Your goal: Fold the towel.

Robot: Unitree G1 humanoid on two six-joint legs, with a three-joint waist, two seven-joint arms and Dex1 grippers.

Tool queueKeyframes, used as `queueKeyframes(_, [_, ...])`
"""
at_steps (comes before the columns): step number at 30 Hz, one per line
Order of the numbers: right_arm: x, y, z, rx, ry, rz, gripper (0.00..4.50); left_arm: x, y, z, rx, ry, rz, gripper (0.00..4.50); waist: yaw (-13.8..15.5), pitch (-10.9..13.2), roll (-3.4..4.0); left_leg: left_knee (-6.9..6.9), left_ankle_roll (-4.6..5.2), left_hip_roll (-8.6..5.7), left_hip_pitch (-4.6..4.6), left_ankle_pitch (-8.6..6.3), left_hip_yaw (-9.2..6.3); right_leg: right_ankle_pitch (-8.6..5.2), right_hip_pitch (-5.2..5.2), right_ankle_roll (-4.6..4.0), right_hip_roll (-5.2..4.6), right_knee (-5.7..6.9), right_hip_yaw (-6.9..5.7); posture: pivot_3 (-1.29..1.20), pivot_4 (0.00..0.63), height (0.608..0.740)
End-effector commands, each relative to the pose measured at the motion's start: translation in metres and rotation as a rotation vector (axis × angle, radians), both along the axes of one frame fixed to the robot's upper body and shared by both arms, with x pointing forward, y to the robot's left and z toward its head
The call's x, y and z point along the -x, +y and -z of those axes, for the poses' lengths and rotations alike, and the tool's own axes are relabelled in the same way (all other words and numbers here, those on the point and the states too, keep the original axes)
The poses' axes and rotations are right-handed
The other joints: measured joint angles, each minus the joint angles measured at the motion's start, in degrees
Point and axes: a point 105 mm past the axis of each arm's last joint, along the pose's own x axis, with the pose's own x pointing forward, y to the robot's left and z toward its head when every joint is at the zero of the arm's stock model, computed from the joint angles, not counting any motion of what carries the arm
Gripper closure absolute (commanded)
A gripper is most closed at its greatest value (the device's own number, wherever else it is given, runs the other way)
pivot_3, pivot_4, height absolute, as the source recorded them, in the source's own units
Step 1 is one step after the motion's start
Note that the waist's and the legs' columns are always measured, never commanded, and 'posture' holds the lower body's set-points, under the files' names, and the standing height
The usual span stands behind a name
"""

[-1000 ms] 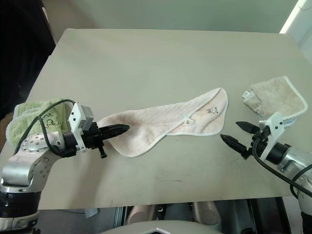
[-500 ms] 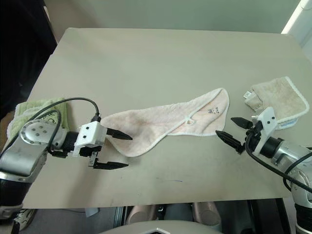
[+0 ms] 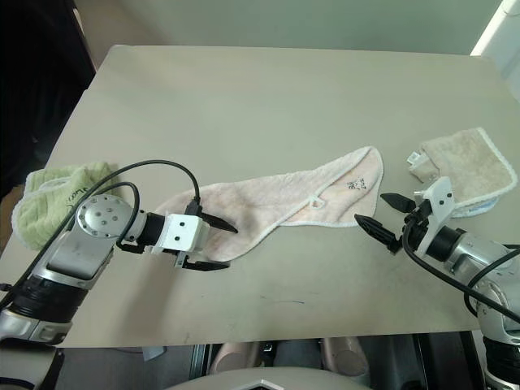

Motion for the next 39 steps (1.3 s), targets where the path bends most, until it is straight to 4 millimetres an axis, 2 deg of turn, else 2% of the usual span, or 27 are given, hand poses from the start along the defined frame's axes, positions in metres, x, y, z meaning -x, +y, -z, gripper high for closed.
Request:
queueKeyframes(1, [0.0, -0.001, -0.013, 0.012, -0.062, 0.008, 0.0, -0.002, -0.001, -0.009, 0.046, -0.017, 0.003, 2.01, 0.0, 0.0, 0.0, 0.0, 0.0, 0.0, 0.0, 0.0, 0.0, 0.01, 0.0, -0.02, 0.0, 0.0, 0.0, 0.0, 0.15, 0.74])
queueKeyframes(8, [-0.008, -0.001, -0.019, 0.027, -0.091, 0.003, 0.0, 0.001, 0.002, -0.016, 0.073, -0.006, -0.016, 4.49, -0.1, 0.0, 0.0, 0.01, 0.0, 0.0, 0.0, 0.01, 0.0, 0.03, -0.02, 0.01, 0.0, 0.03, -0.01, 0.0, 0.15, 0.74])
queueKeyframes(11, [-0.017, 0.0, -0.025, 0.055, -0.13, 0.005, 0.0, 0.003, 0.005, -0.018, 0.079, 0.006, -0.025, 4.49, -0.2, 0.0, 0.0, 0.02, 0.0, 0.01, 0.01, 0.01, 0.01, 0.04, -0.02, -0.01, 0.0, 0.03, -0.01, 0.0, 0.15, 0.74])
queueKeyframes(16, [-0.045, 0.0, -0.038, 0.144, -0.222, 0.024, 0.0, 0.016, 0.024, -0.019, 0.059, 0.082, -0.064, 4.49, -0.6, 0.0, 0.0, 0.01, 0.0, 0.03, 0.01, 0.01, 0.02, 0.15, -0.09, 0.02, 0.0, 0.07, -0.05, 0.0, 0.15, 0.74])
queueKeyframes(22, [-0.076, -0.004, -0.038, 0.306, -0.265, 0.022, 0.0, 0.023, 0.049, -0.011, -0.022, 0.113, -0.123, 4.49, -0.7, 0.0, 0.01, -0.02, -0.01, 0.06, 0.01, 0.01, 0.02, 0.15, -0.26, -0.03, 0.0, 0.31, -0.08, 0.0, 0.15, 0.74])
queueKeyframes(31, [-0.114, -0.017, -0.014, 0.644, -0.317, -0.054, 0.0, 0.023, 0.057, -0.007, -0.039, 0.1, -0.176, 4.49, -0.7, 0.0, 0.01, -0.04, -0.04, 0.07, -0.02, 0.0, 0.02, 0.12, -0.57, -0.23, -0.01, 0.85, -0.1, 0.0, 0.15, 0.74])
queueKeyframes(39, [-0.138, -0.019, -0.02, 0.746, -0.416, -0.034, 0.0, 0.026, 0.056, -0.006, -0.028, 0.1, -0.187, 4.49, -1.0, 0.0, 0.01, -0.13, -0.05, 0.1, -0.09, 0.0, 0.03, 0.11, -0.76, -0.37, 0.0, 0.97, -0.14, 0.0, 0.15, 0.74])
